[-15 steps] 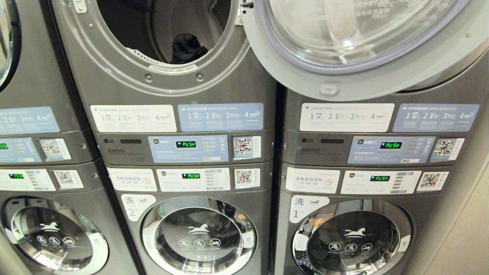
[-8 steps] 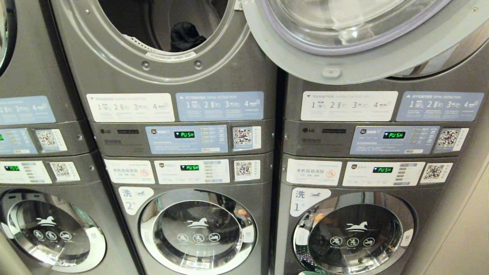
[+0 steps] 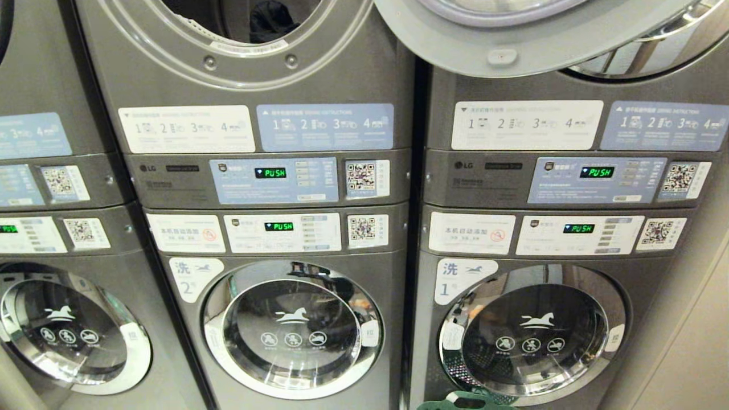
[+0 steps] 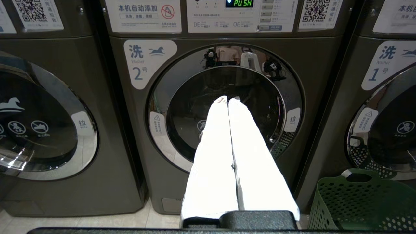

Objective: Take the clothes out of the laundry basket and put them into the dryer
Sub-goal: Take the clothes out of the basket

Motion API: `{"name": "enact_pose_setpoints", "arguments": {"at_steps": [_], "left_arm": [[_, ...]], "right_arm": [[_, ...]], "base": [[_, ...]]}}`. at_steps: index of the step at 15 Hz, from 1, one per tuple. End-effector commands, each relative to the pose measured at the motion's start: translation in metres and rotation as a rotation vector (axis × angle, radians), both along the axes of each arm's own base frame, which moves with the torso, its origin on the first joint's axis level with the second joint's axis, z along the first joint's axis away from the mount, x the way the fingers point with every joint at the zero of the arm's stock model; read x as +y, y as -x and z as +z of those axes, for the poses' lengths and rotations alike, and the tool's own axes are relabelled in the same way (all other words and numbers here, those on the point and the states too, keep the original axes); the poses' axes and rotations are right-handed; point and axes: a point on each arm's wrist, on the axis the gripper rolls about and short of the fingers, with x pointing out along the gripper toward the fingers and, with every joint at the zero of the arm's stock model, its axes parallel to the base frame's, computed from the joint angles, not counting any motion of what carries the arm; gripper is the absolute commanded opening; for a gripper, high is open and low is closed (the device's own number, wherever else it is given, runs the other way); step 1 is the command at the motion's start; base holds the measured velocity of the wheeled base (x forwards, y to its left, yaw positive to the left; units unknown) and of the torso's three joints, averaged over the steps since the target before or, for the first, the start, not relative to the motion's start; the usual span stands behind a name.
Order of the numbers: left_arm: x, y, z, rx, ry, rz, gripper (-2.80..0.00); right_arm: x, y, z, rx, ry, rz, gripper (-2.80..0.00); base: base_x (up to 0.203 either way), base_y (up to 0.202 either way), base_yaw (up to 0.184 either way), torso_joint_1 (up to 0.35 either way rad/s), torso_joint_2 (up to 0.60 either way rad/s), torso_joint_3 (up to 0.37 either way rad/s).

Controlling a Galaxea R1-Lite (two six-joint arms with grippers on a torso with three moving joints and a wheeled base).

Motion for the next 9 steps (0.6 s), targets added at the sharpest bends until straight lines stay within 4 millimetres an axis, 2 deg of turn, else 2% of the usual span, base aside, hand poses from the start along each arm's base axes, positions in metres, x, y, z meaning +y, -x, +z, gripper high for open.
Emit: {"name": "enact_pose_setpoints", "arguments": {"at_steps": [1, 9], "left_arm": [[0.0, -0.0001, -0.0004, 0.001, 0.0, 0.0, -2.8], [0.0, -0.0001, -0.0004, 0.001, 0.0, 0.0, -2.8]], "right_arm": [[0.0, 0.0, 0.0, -0.001, 0.001, 0.0, -2.8], [0.0, 0.0, 0.0002, -0.002, 0.002, 0.0, -2.8]], "base": [[0.0, 0.0, 0.0, -0.212, 0.54, 0.32], [0.0, 0.0, 0.0, -0.189, 0.52, 0.324]]}}
